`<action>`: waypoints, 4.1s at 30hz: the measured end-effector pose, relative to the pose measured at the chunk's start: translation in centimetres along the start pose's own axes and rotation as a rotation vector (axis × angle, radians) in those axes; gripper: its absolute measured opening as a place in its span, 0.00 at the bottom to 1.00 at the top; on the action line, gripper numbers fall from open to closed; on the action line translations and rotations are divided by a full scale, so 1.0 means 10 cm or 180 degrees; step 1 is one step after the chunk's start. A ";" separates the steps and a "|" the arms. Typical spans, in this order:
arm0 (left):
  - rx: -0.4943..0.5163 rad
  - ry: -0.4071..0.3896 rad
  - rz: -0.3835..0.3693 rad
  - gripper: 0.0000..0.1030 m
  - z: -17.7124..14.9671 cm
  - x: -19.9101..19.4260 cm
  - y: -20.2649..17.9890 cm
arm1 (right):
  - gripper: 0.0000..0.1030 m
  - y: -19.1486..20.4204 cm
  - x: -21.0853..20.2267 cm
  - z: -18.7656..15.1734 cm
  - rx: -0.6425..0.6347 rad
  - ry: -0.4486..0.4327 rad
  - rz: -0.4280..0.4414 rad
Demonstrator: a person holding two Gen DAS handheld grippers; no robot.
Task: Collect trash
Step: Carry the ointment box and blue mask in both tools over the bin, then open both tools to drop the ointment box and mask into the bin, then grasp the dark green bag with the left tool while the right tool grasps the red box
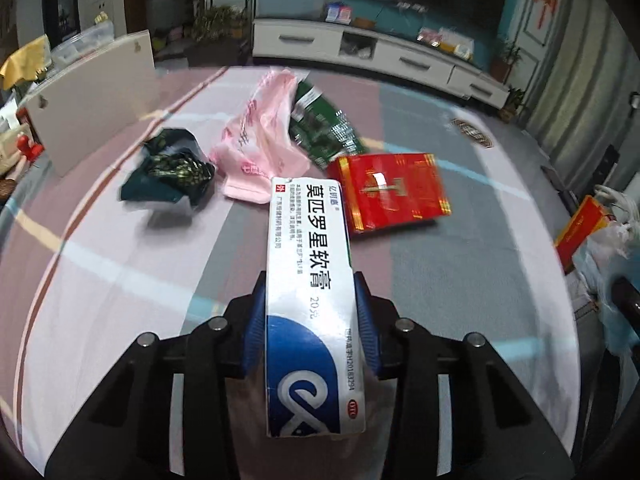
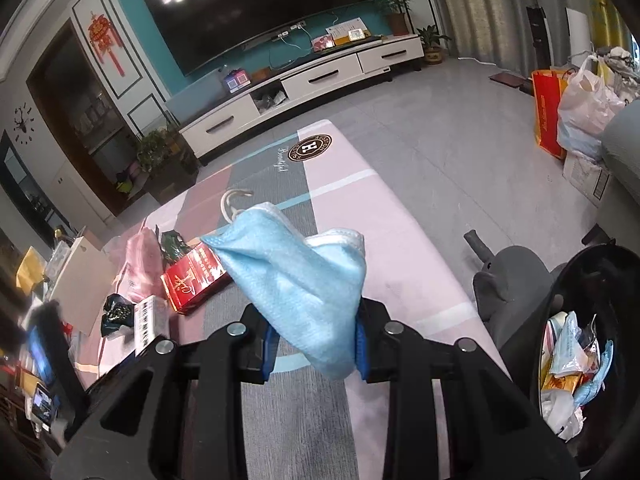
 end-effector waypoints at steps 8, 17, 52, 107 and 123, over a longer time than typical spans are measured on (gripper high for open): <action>0.0288 -0.0419 -0.0314 0.40 -0.13 -0.78 -0.51 | 0.30 -0.15 -0.27 0.01 0.0009 -0.0161 -0.0064; 0.0764 -0.0804 -0.0646 0.41 -0.11 -1.36 -1.32 | 0.30 -0.70 -0.71 0.14 0.0289 -0.0497 -0.0335; 0.1636 0.0462 -0.1972 0.41 -1.28 -0.42 -3.64 | 0.30 -2.84 -0.99 -0.45 0.1436 -0.0178 -0.1550; -0.0596 -0.0386 -0.0511 0.97 0.86 -0.06 1.50 | 0.97 1.20 0.85 -0.19 -0.0767 0.0791 -0.0320; -0.0658 -0.0075 -0.0693 0.42 0.79 0.45 1.45 | 0.83 1.60 1.48 -0.23 0.0980 0.1397 -0.0514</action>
Point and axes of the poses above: each gripper's, at about its wrist camera, not at the fingertips, and x roughly the way its jaws point, y to its left, z to its top, the point moved 9 cm from there along x, roughly the way its jaws point, and after that the axes turned 9 degrees about -z, right-handed, at the moved point
